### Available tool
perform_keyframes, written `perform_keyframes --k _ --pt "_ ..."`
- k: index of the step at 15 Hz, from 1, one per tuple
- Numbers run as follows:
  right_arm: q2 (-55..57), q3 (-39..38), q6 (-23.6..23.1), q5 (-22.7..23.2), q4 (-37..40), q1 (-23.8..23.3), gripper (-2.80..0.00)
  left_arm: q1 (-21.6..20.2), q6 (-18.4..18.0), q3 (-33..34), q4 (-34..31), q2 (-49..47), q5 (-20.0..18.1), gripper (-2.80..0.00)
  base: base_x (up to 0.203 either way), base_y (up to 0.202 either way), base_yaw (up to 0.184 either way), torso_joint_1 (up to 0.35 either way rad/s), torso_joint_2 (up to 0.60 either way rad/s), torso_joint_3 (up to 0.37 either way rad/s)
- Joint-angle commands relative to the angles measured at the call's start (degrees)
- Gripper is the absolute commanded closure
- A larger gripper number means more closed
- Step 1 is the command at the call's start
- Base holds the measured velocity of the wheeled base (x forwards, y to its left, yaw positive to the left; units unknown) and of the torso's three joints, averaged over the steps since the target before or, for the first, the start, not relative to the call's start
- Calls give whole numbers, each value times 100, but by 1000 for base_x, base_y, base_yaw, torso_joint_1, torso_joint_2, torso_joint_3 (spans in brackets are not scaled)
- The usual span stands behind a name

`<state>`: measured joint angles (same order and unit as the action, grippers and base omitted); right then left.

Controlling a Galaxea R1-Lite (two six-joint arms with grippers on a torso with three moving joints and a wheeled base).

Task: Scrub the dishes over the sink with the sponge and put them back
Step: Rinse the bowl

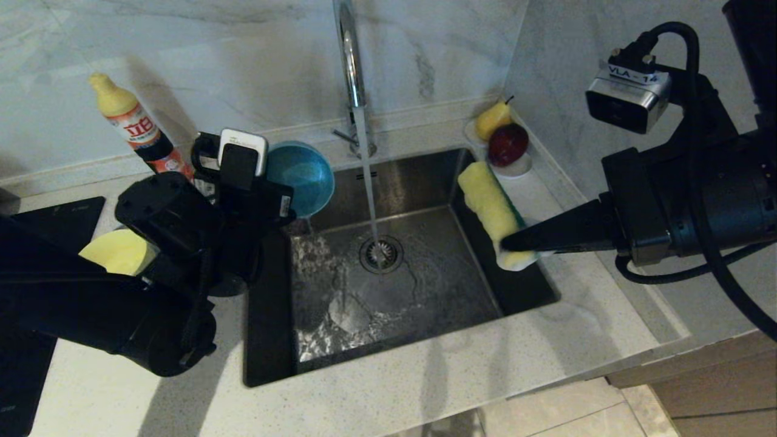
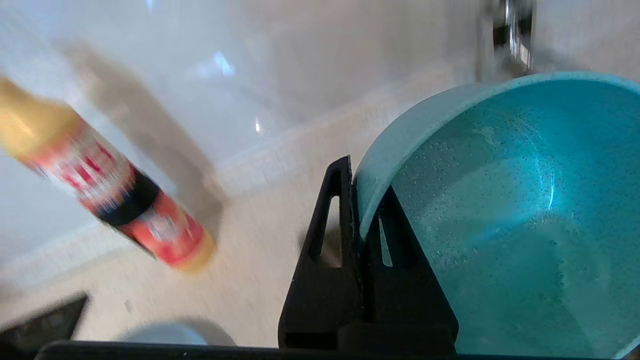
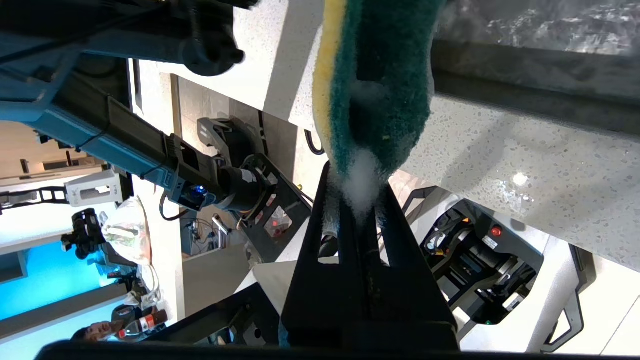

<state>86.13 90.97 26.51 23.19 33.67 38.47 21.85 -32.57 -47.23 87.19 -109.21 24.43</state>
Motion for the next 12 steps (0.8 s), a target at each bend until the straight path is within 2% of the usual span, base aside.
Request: perform_keyframes --k 1,3,5,8,9,12 --pt "9 35 12 10 17 2 0 -14 -119 -72 48 310 -77 0 0 0 0 0 0 0" --pt "9 18 12 19 17 2 0 -76 -185 -168 48 321 -99 0 0 0 0 0 0 0" --pt "9 0 12 10 17 -6 0 -137 -294 -313 48 321 -280 0 0 0 0 0 0 0" --pt "1 9 12 10 17 -7 0 -145 -588 -463 48 317 -327 0 0 0 0 0 0 0" --pt "4 0 12 10 17 -33 0 -145 -831 -463 48 346 -339 0 0 0 0 0 0 0" --pt "2 -17 20 10 8 -42 0 -145 -965 -624 48 474 -519 0 0 0 0 0 0 0"
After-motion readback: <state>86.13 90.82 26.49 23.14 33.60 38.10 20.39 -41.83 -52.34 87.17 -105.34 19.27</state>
